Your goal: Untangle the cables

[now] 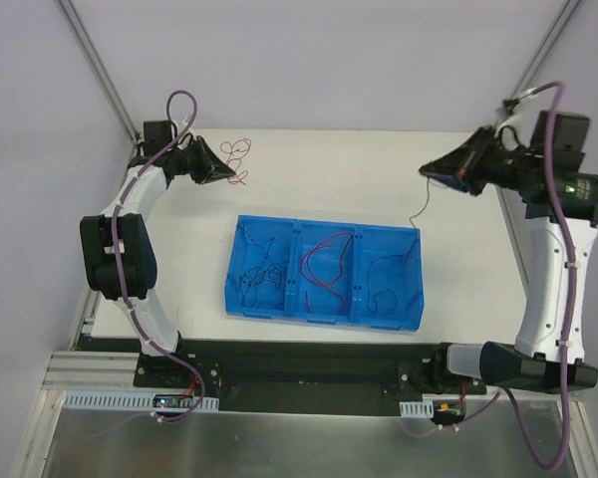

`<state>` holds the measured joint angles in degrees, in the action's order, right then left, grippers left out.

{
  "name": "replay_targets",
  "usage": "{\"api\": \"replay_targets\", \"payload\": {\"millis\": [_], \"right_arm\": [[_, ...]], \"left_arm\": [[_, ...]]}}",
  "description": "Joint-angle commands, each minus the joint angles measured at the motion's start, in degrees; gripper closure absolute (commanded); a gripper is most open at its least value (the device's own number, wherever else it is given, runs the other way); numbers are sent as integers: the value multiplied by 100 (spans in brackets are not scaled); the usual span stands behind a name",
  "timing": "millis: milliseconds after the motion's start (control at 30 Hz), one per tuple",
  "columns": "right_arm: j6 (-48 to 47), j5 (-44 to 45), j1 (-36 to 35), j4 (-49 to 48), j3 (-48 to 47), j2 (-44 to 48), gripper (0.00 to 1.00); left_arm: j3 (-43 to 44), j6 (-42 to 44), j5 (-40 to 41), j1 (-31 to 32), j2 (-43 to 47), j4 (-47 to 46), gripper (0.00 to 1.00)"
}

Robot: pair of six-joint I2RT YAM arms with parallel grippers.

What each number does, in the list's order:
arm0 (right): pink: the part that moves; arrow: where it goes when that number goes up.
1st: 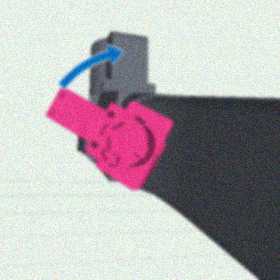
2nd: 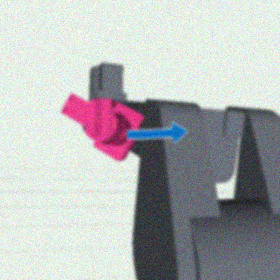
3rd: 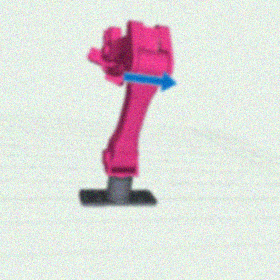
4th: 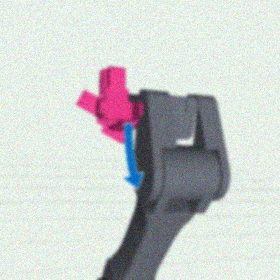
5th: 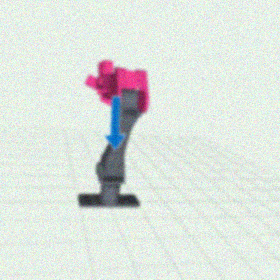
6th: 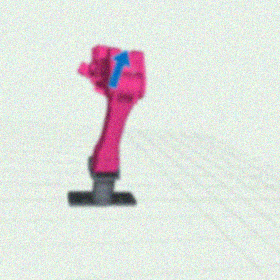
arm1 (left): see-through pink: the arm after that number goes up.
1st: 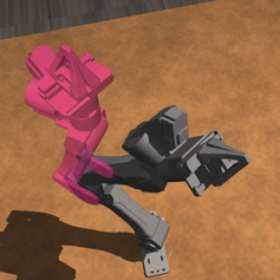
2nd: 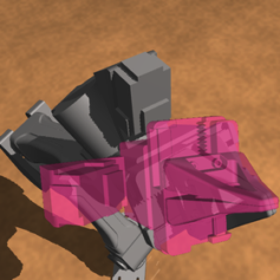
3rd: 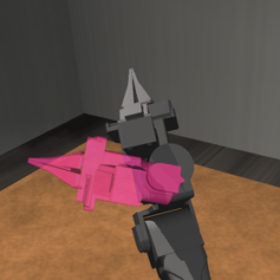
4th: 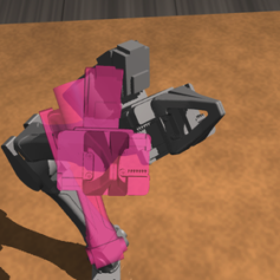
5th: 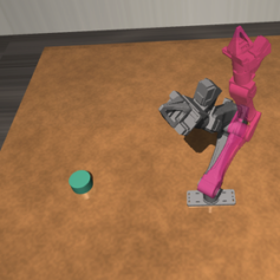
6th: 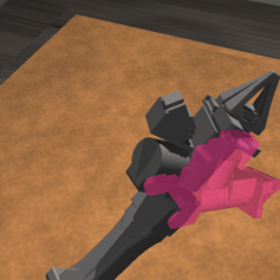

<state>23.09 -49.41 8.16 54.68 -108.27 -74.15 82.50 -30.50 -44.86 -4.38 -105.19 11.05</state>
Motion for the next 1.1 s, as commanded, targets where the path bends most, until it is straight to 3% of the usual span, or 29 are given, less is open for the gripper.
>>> {"api": "replay_targets", "payload": {"millis": [0,133,333,567,767,1067], "right_arm": [[-1376,1475,-805,869,1217,304,100],[-1614,2434,-1632,685,2501,366,100],[-1948,2664,-2029,693,3742,129,100],[-2265,2551,-2397,1010,3690,-231,100],[-1458,1891,-3136,63,4532,-126,100],[-1905,3675,-2856,210,4122,-653,99]], "left_arm": [[328,-96,-163,332,499,-33,100],[460,-359,-189,754,526,-59,100],[618,-632,-128,1325,613,-252,100],[548,-720,-32,1853,701,-287,100],[592,-721,4,2213,771,-279,100],[100,-562,-49,2530,1079,-279,100]]}}
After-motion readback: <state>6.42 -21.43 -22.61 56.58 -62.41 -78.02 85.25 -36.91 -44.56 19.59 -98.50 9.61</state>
